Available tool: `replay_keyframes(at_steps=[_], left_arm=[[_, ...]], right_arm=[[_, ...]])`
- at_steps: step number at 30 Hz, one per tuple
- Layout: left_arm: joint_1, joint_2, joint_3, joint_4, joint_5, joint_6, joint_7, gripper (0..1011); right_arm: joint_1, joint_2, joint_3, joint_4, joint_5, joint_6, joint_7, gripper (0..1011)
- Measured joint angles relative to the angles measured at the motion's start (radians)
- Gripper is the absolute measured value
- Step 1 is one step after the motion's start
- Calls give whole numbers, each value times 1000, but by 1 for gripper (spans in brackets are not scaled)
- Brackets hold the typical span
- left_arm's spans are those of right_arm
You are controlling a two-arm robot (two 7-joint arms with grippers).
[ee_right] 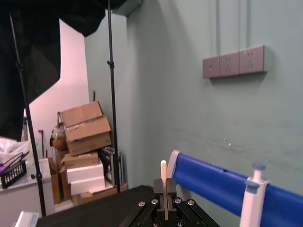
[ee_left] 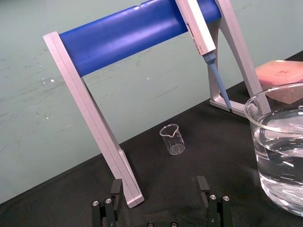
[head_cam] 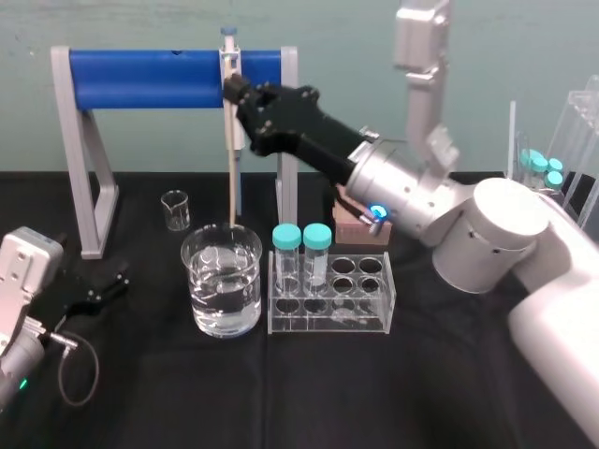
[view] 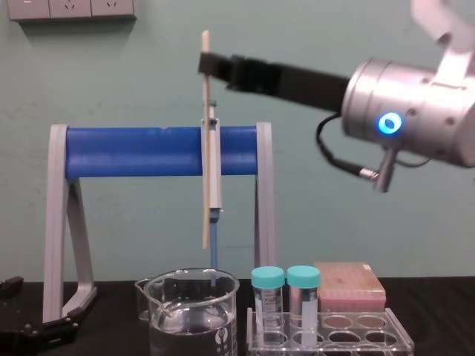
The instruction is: Hold the thermometer with one hand and immerse one end into the beaker, then reinsert it into the test tube rack.
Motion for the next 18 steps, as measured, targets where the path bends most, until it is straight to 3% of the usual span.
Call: replay_keyframes(at_steps=[18], left_arm=[[0,0,0,0,0,0,0,1004]], right_arm=[[52,-97,-42,206,-93,-59,28,36]])
